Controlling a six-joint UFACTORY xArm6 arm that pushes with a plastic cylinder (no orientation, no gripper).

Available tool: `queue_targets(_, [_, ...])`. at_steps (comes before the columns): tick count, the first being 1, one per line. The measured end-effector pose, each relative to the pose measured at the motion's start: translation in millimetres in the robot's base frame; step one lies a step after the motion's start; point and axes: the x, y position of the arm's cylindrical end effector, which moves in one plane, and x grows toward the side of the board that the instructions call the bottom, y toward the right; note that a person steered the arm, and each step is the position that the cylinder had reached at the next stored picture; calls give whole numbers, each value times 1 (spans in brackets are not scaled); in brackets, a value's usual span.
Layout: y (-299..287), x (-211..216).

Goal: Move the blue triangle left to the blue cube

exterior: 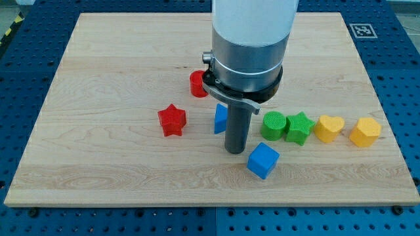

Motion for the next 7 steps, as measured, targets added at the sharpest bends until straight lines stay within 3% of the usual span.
queue_targets(3, [-23, -5])
queue_targets(7, [26, -5])
